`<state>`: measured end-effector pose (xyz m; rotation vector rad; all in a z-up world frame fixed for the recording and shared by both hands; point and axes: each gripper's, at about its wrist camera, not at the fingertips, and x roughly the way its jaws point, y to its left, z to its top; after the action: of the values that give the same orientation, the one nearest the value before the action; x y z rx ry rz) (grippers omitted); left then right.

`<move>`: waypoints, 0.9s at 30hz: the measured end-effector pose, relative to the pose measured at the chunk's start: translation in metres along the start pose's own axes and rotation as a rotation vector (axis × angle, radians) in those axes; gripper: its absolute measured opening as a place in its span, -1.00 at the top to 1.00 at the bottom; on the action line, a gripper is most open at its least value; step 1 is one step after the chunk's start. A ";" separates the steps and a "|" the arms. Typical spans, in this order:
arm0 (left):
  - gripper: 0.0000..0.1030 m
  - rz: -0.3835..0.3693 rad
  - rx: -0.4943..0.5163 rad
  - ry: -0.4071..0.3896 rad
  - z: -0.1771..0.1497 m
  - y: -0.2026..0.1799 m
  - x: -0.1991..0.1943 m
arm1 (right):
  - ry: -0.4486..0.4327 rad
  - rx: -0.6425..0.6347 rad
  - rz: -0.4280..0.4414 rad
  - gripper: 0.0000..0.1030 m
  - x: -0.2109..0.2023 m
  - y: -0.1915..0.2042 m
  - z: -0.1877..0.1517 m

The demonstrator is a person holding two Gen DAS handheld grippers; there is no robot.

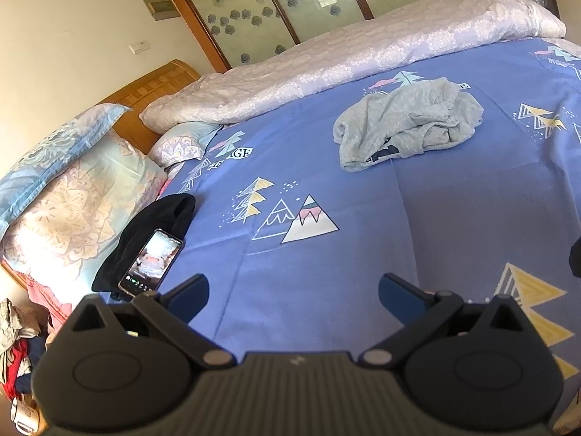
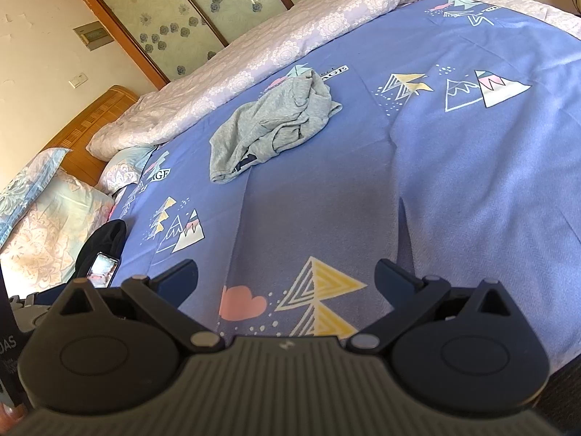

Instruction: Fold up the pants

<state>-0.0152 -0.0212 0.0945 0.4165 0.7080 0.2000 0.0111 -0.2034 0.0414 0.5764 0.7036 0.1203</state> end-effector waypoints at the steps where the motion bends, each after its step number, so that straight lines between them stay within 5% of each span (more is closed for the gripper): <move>1: -1.00 -0.002 0.001 0.001 0.000 0.000 0.000 | 0.000 0.001 0.000 -1.00 0.000 0.000 0.001; 27: -1.00 -0.099 -0.008 0.044 -0.003 -0.004 0.002 | 0.003 0.002 0.003 -1.00 -0.002 -0.002 0.003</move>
<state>-0.0158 -0.0230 0.0894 0.3693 0.7687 0.1186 0.0112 -0.2067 0.0431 0.5798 0.7056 0.1234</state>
